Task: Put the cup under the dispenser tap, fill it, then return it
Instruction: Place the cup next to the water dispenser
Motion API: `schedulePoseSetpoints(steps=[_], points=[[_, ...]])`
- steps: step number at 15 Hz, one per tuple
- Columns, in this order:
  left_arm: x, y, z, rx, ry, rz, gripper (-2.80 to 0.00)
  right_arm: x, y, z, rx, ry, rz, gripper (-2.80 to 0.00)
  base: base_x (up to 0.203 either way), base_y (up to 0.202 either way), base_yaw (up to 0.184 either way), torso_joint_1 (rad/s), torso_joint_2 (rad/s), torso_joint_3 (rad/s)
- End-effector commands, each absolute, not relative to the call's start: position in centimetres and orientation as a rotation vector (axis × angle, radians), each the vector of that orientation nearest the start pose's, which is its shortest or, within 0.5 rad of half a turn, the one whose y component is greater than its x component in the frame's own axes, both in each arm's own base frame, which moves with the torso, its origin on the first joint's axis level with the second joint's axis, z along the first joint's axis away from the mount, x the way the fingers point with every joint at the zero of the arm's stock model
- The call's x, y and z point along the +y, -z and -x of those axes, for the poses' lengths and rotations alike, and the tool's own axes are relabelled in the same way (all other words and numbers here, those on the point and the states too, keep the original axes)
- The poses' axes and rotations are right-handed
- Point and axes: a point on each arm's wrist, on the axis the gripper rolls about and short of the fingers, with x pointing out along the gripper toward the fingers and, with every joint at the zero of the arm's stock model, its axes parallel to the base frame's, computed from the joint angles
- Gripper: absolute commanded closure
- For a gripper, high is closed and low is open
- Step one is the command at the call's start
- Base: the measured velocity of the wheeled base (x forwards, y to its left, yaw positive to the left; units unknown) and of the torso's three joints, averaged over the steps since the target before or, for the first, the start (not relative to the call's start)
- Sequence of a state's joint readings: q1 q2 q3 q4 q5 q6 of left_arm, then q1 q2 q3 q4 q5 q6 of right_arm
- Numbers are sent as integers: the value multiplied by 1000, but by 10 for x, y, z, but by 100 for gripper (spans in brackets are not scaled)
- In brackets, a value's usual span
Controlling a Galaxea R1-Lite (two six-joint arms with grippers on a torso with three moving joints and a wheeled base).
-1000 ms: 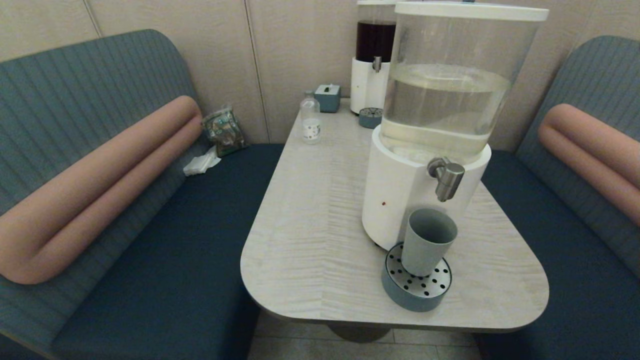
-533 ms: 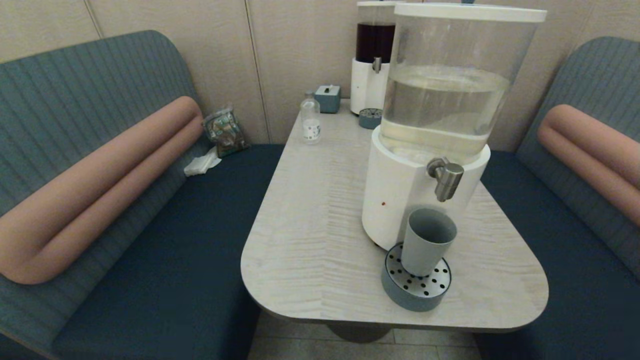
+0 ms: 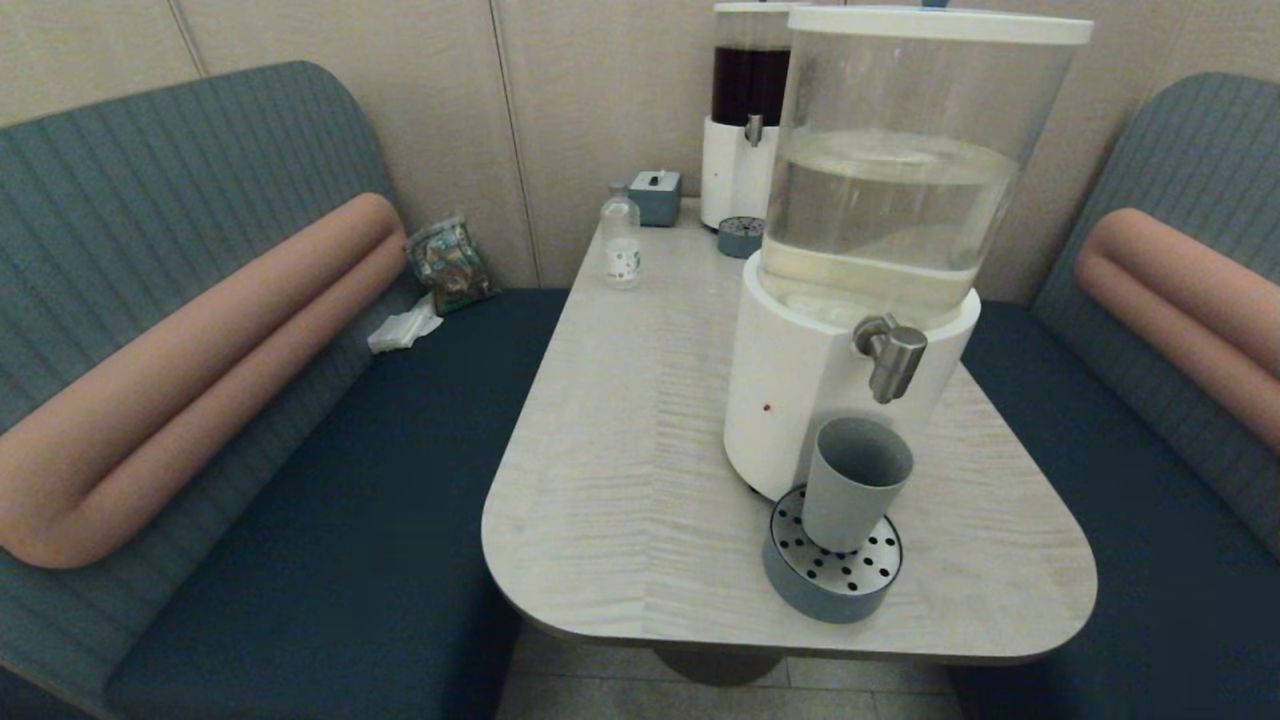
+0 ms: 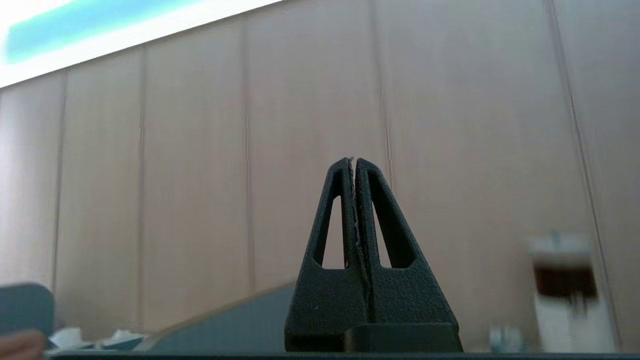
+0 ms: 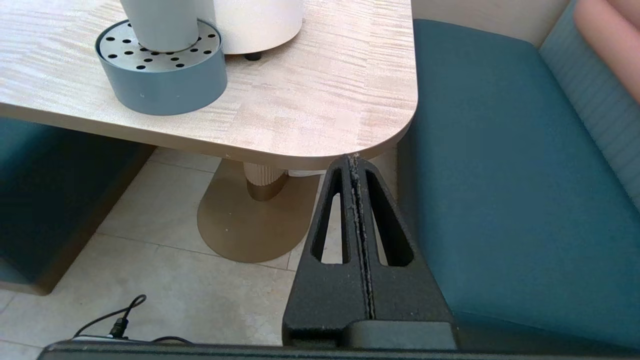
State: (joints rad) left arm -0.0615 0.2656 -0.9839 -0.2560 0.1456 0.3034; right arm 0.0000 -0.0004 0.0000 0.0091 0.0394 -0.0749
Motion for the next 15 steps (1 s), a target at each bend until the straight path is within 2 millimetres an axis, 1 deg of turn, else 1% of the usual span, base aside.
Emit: schedulePoseSetpoints(steps=[1,2,3,4,5,7,8,9,11,13,14,15], points=[[6,-313,163,-922,-215,-210,0,1,-75,23,6,-40,75,0,0,0,0,0,0,0],[5,-292,164,-867,-180,-221,0,1,-75,23,6,-40,75,0,0,0,0,0,0,0],[3,-267,162,-781,-108,-226,0,1,-75,23,6,-40,75,0,0,0,0,0,0,0],[2,-243,149,-662,-31,-220,0,1,-75,23,6,-40,75,0,0,0,0,0,0,0],[0,-228,134,-568,25,-205,0,1,-75,23,6,-41,75,0,0,0,0,0,0,0],[-2,-198,101,-405,112,-187,0,1,-75,23,6,-40,75,0,0,0,0,0,0,0],[-3,-184,88,-340,157,-175,0,1,-75,23,6,-40,75,0,0,0,0,0,0,0],[-3,-174,79,-314,183,-146,0,1,-75,23,6,-41,75,0,0,0,0,0,0,0],[-3,-173,73,-359,174,-55,0,1,-75,23,6,-40,75,0,0,0,0,0,0,0],[-3,-173,70,-351,165,-45,0,1,-75,23,6,-41,75,0,0,0,0,0,0,0],[-3,-180,66,-332,169,-44,0,1,-75,23,6,-40,75,0,0,0,0,0,0,0],[-3,-192,59,-310,176,-44,0,1,-75,23,6,-40,75,0,0,0,0,0,0,0]])
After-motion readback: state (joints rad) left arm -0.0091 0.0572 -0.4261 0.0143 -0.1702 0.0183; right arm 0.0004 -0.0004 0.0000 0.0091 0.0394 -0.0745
